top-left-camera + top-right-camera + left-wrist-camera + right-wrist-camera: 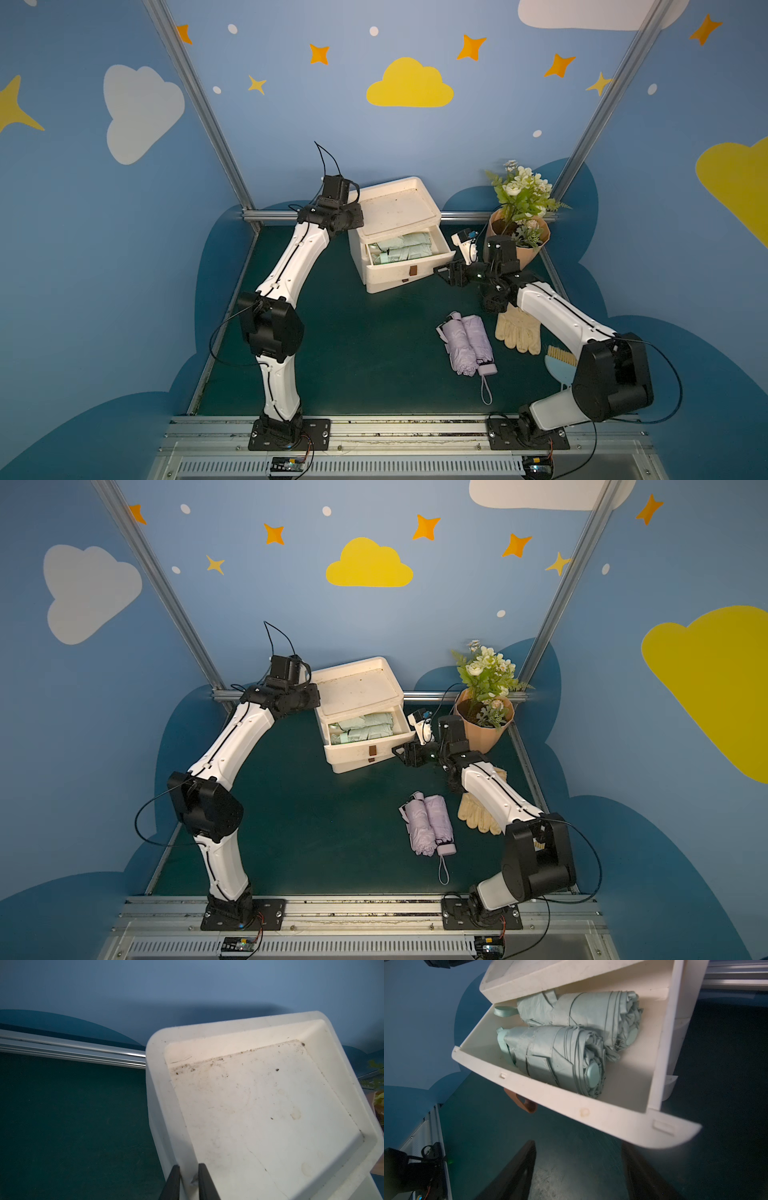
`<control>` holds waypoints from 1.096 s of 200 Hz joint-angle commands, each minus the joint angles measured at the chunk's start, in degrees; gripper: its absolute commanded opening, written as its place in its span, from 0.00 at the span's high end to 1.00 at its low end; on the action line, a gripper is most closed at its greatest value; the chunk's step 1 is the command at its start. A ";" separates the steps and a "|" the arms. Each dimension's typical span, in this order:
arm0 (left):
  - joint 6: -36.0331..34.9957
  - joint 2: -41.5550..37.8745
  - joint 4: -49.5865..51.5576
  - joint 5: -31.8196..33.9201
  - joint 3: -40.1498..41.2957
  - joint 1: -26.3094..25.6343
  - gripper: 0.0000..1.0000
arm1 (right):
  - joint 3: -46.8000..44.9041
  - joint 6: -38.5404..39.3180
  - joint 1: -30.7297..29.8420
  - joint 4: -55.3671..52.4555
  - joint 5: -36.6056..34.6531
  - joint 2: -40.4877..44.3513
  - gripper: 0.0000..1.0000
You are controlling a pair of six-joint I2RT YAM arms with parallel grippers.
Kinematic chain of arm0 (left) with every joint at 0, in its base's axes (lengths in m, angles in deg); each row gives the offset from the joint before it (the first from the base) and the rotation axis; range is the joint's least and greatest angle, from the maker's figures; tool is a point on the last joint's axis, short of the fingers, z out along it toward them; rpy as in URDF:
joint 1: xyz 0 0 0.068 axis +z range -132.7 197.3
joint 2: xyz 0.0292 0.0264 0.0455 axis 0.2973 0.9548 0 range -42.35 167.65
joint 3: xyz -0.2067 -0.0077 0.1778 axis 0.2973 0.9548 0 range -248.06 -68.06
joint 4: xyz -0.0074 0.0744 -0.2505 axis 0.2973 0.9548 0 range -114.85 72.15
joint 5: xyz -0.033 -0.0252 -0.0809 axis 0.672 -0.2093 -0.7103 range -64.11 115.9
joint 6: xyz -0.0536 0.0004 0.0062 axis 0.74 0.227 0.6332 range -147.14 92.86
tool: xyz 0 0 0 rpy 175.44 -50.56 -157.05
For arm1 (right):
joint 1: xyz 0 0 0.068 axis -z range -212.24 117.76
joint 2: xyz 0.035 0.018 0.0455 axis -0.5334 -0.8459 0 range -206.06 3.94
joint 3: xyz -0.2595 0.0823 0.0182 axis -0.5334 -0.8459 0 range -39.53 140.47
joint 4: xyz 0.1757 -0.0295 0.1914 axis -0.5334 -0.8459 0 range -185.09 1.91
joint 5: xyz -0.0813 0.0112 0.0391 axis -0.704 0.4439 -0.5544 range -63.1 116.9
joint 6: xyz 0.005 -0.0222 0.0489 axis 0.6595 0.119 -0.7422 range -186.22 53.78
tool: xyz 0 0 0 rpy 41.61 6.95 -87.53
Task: Place the umbrella in the drawer by color
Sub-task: Close the drawer in the storage box.
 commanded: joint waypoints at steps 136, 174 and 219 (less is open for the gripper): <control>-1.09 3.27 3.40 -2.58 -0.57 -0.87 0.81 | 1.13 -1.27 4.63 7.53 2.17 0.21 0.33; -1.17 3.46 3.40 -2.55 -0.73 -0.88 0.81 | 0.30 2.80 6.81 -1.66 -1.04 7.86 0.24; -1.64 3.43 3.58 -2.05 -0.67 -0.81 0.81 | -14.78 -7.76 2.88 10.33 1.29 16.15 0.28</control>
